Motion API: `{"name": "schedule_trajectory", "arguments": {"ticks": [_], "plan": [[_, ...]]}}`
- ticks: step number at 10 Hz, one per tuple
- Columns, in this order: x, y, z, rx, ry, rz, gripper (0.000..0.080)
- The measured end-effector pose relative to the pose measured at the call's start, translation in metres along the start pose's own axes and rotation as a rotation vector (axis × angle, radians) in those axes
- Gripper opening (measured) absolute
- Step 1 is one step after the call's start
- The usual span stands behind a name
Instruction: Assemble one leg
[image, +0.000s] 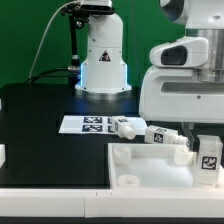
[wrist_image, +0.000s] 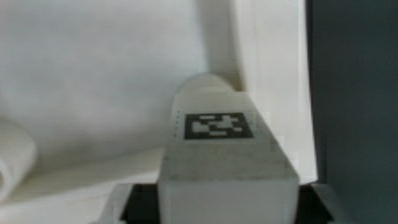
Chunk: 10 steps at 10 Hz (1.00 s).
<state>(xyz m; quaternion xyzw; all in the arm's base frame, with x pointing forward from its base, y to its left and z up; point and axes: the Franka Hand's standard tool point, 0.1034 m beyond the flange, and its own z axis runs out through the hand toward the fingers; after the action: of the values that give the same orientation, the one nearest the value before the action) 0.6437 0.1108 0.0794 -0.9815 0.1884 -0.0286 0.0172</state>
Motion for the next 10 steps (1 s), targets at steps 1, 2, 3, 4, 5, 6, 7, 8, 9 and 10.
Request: {"name": "schedule_trajectory", "arguments": {"ticks": [1, 2, 3, 4, 5, 6, 7, 8, 9, 10], "plan": [[0.0001, 0.0009, 0.0003, 0.001, 0.000, 0.156, 0.0285], [0.0001, 0.0021, 0.0006, 0.004, -0.002, 0.339, 0.0285], [0.0001, 0.0025, 0.0007, 0.004, -0.004, 0.498, 0.0285], [-0.0004, 0.0025, 0.0010, 0.002, -0.003, 0.648, 0.0285], [-0.0008, 0.0023, 0.0010, 0.011, -0.013, 0.815, 0.0285], [-0.0006, 0.0032, 0.0012, 0.018, -0.023, 0.934, 0.0285], [-0.0002, 0.0042, 0.0012, 0.022, -0.031, 1.000, 0.0285], [-0.0005, 0.0044, 0.0015, 0.022, -0.033, 1.041, 0.0285], [-0.0004, 0.0043, 0.0015, 0.023, -0.032, 1.022, 0.0285], [-0.0017, 0.0034, 0.0017, 0.019, -0.033, 0.938, 0.0385]]}}
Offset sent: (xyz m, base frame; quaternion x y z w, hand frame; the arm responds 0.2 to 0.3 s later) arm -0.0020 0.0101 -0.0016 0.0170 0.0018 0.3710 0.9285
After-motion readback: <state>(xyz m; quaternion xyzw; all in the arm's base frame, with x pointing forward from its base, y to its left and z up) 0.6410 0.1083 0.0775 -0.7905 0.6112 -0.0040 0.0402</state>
